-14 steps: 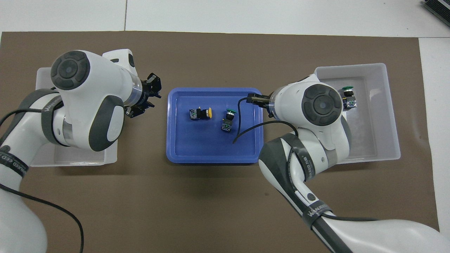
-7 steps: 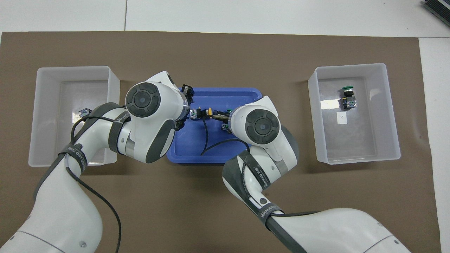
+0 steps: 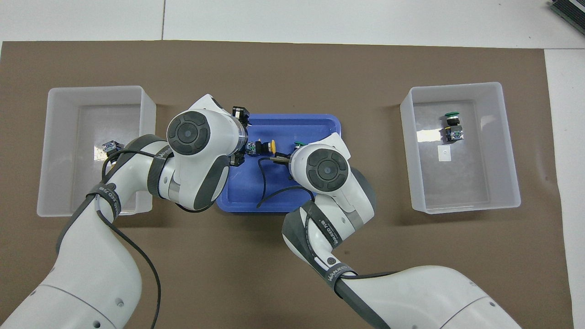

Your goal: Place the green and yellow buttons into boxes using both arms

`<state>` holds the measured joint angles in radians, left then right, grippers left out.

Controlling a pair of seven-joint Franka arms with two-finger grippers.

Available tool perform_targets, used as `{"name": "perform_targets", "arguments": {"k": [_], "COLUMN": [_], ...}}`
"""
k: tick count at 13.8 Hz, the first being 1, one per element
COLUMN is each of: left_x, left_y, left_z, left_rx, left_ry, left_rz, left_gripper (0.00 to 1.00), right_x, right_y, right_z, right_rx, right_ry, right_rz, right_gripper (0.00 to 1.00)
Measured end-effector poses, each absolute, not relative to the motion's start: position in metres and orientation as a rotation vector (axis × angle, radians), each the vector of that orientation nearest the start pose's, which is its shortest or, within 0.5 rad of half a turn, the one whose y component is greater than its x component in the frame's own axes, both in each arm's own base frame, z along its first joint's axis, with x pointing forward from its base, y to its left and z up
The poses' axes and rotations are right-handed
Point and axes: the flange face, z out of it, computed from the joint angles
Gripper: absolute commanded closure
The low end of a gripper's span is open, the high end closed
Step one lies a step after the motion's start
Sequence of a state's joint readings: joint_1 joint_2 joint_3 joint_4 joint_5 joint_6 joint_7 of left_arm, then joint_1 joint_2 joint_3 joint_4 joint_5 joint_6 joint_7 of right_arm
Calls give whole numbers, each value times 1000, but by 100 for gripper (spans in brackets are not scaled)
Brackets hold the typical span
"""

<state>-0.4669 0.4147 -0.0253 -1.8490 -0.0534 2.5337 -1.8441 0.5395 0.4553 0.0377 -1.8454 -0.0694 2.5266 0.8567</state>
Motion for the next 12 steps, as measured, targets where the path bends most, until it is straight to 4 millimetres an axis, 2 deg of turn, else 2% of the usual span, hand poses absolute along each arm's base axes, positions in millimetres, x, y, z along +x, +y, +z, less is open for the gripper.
{"name": "perform_targets", "arguments": {"k": [2, 3, 5, 7, 9, 12], "left_x": [584, 582, 578, 578, 576, 566], "left_y": [-318, -322, -326, -327, -329, -343], "left_z": [325, 325, 323, 322, 322, 319], "left_rx": [-2555, -2528, -2481, -2447, -2429, -2397], "left_ry": [-2258, -2289, -2336, -2364, -2376, -2393], "left_rz": [-93, -85, -69, -59, -50, -29], "left_gripper": [11, 9, 7, 5, 2, 0], "right_x": [557, 557, 558, 565, 580, 604], "right_y": [361, 361, 361, 353, 324, 243], "right_z": [300, 300, 301, 307, 332, 398], "right_rx": [-2982, -2982, -2981, -2976, -2999, -3034], "right_ry": [349, 349, 350, 371, 374, 389], "right_rz": [-286, -286, -290, -307, -317, -334], "right_gripper": [80, 87, 97, 100, 100, 100]}}
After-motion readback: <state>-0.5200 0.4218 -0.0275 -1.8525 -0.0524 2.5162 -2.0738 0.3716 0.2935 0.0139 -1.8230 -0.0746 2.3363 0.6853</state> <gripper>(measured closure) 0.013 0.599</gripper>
